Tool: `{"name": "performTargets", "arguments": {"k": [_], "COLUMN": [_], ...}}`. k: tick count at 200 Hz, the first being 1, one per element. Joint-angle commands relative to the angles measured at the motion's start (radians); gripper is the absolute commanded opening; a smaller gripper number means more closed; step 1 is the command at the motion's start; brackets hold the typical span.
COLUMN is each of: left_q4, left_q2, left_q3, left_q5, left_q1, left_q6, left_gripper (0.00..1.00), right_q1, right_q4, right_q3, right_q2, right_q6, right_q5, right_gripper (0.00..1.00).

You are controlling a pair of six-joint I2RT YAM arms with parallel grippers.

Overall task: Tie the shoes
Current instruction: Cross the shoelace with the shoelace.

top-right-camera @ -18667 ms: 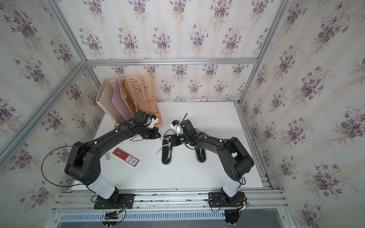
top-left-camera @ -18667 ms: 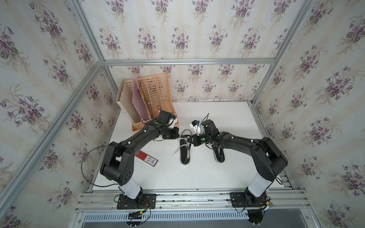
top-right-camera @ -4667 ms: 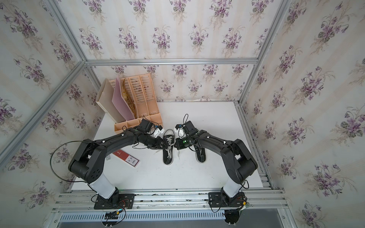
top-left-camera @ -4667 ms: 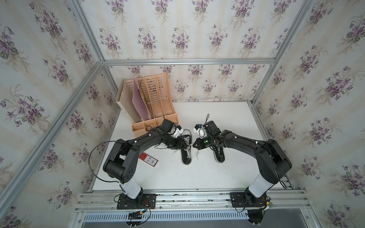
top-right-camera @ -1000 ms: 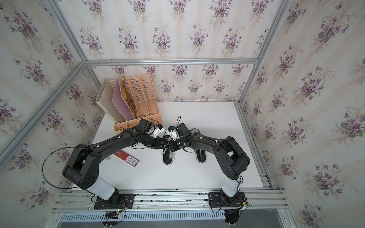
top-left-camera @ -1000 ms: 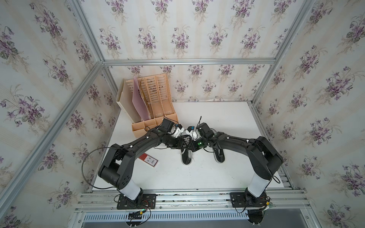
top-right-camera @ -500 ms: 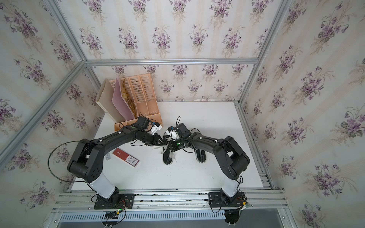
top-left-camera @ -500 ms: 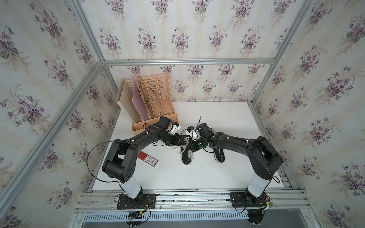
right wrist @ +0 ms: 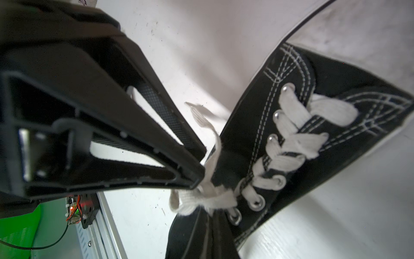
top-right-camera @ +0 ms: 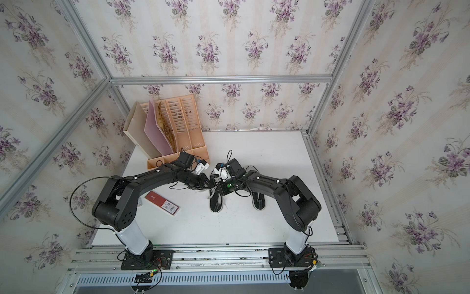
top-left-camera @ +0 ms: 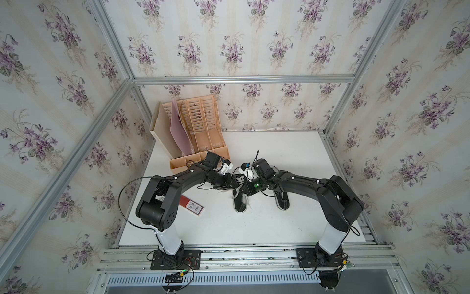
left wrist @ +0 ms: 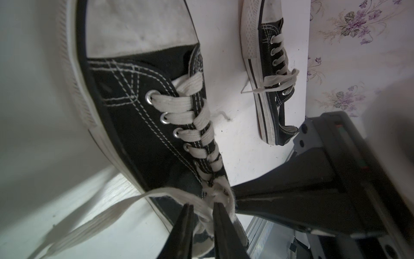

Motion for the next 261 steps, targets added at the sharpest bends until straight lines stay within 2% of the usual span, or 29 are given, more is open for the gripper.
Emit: {"name": "performTargets", "arguments": {"k": [1,93,141,174,214,261], "left_q4": [0.017,0.044,0.042,0.044,0.038,0.030], "left_q2": [0.001,0.009,0.018,0.016,-0.001,-0.012], "left_q3": [-0.006,-0.001,0.006,0.008,0.011,0.025], "left_q5": [0.038,0.052,0.059,0.066,0.062,0.051], "left_q1": [-0.003,-0.028,-0.035,-0.037,-0.037,-0.036], "left_q6": [0.002,-0.012,-0.010,-0.008,-0.008,-0.015], "left_gripper": [0.23,0.25,0.21,0.15,0.00,0.00], "right_q1": [0.001,0.001,0.001,0.001,-0.005,-0.032], "right_q4": [0.003,0.003,0.010,0.024,0.003,-0.034], "right_q3": [0.006,0.006,0.009,0.009,0.007,-0.022], "right_q2": [0.004,0.004,0.002,-0.004,-0.024,-0.081], "right_q6": [-0.007,-0.008,-0.004,0.005,-0.002,-0.030], "right_q5": [-0.006,-0.009,-0.009,-0.014,0.014,0.037], "right_gripper": [0.00,0.00,0.00,0.00,0.00,0.19]}}
